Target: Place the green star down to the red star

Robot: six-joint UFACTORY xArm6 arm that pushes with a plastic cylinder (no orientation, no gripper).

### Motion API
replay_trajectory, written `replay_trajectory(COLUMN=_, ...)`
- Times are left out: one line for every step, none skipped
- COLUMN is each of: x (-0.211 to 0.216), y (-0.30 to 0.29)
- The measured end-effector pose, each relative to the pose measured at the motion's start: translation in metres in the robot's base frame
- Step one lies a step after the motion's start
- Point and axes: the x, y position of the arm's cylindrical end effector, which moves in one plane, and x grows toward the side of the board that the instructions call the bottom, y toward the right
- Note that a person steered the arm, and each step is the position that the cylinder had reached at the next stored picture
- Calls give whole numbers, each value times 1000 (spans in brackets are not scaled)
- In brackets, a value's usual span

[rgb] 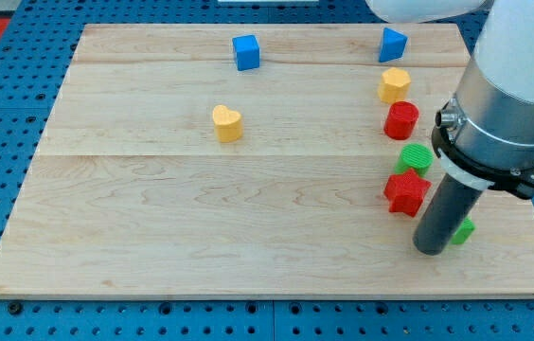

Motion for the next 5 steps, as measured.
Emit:
replay_trajectory(x=45, y=11)
replay_trajectory(x=32, y=82)
replay_trajectory(x=1, y=109)
replay_trajectory(x=-23, y=99)
replay_trajectory(x=-23, y=66)
